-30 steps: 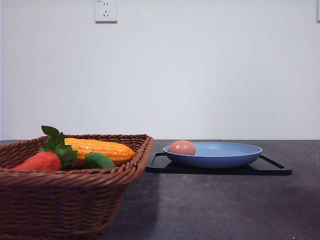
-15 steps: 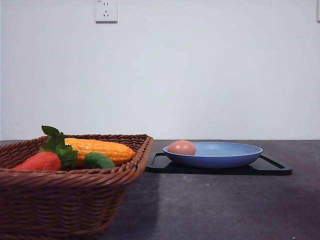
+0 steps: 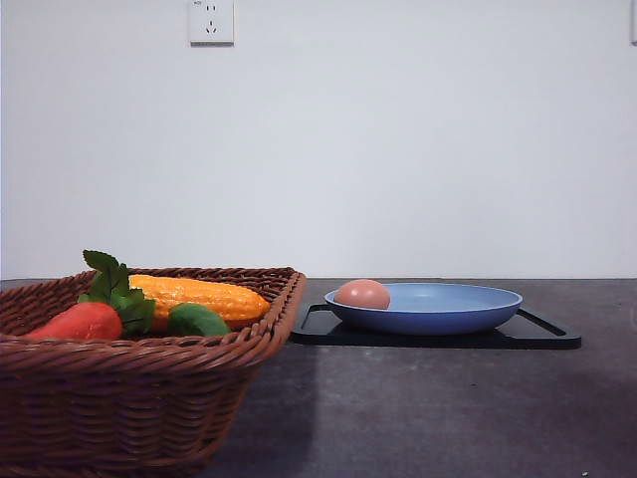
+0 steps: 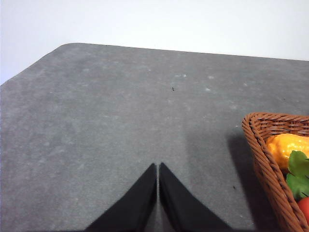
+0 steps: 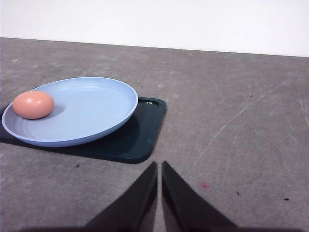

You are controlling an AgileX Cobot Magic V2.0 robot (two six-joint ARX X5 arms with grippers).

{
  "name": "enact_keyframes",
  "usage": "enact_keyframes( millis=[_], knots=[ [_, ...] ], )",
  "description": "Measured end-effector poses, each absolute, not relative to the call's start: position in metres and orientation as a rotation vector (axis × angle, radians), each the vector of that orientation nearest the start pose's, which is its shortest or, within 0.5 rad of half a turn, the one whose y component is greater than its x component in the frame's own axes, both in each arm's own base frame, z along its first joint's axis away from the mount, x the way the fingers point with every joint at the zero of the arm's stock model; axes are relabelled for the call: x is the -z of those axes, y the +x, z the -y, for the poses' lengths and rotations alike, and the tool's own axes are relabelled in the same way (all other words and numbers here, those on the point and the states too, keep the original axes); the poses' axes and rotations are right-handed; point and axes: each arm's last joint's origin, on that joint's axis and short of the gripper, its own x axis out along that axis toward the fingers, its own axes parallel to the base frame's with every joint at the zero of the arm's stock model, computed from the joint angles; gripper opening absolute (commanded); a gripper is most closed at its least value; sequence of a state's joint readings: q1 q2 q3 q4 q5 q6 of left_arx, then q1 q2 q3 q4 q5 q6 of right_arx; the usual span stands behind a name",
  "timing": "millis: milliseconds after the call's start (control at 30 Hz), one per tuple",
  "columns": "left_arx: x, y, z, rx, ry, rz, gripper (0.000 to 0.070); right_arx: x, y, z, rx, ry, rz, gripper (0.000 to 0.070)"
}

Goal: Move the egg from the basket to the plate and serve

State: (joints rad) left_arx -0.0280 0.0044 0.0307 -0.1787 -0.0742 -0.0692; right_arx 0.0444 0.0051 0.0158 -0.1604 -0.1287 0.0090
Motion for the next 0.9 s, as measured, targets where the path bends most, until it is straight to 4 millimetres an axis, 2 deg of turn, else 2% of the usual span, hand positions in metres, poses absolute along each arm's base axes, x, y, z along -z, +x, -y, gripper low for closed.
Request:
enact_keyframes(
  millis=[900],
  knots=[
    [-0.1564,0.0949,0.0005,-0.052,-0.061,-0.15,0.0,-0.1531,0.0955,-0.008,-0.172,0.015,-0.15,0.0]
  ],
)
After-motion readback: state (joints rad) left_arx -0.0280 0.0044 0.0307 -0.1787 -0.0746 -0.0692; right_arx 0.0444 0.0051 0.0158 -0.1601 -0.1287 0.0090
